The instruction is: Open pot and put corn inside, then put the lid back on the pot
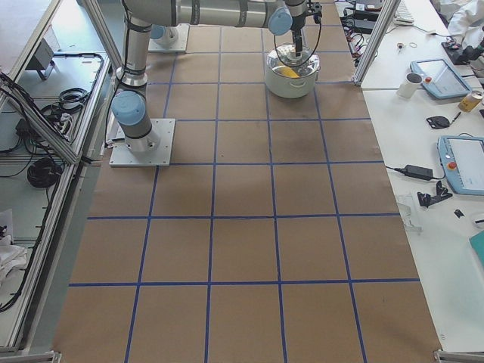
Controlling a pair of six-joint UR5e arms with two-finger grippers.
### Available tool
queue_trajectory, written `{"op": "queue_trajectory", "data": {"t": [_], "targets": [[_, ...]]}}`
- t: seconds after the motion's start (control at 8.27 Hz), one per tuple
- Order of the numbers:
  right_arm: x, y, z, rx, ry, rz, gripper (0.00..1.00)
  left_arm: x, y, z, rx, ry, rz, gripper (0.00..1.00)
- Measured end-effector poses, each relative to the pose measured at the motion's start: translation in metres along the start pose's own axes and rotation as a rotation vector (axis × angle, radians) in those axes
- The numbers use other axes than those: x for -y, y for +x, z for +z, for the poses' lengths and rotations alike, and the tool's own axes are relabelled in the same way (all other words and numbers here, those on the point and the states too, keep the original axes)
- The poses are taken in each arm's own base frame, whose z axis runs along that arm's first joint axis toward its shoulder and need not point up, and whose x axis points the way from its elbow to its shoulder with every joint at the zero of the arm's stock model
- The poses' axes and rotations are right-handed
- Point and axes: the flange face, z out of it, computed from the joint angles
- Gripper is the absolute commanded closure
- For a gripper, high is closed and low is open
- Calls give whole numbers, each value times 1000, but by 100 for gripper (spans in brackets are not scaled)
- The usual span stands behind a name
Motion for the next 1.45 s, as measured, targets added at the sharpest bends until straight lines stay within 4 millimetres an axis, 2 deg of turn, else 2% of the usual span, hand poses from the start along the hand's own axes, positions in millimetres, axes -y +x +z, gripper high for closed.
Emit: {"op": "queue_trajectory", "data": {"t": [0.24,0.48,0.6,0.85,1.45], "targets": [[-36,55,-57,-23,-24,69,0,-3,0,-5,0,5,1,0],[-73,88,-103,-45,-58,101,0,-7,-2,-5,0,-10,-3,0],[-86,97,-121,-50,-63,107,0,-5,-4,-3,0,-17,-6,0],[-96,102,-136,-54,-61,90,0,-1,-10,1,1,-25,-16,0],[-99,105,-139,-55,-62,90,0,-5,-14,-4,1,-17,-25,0]]}}
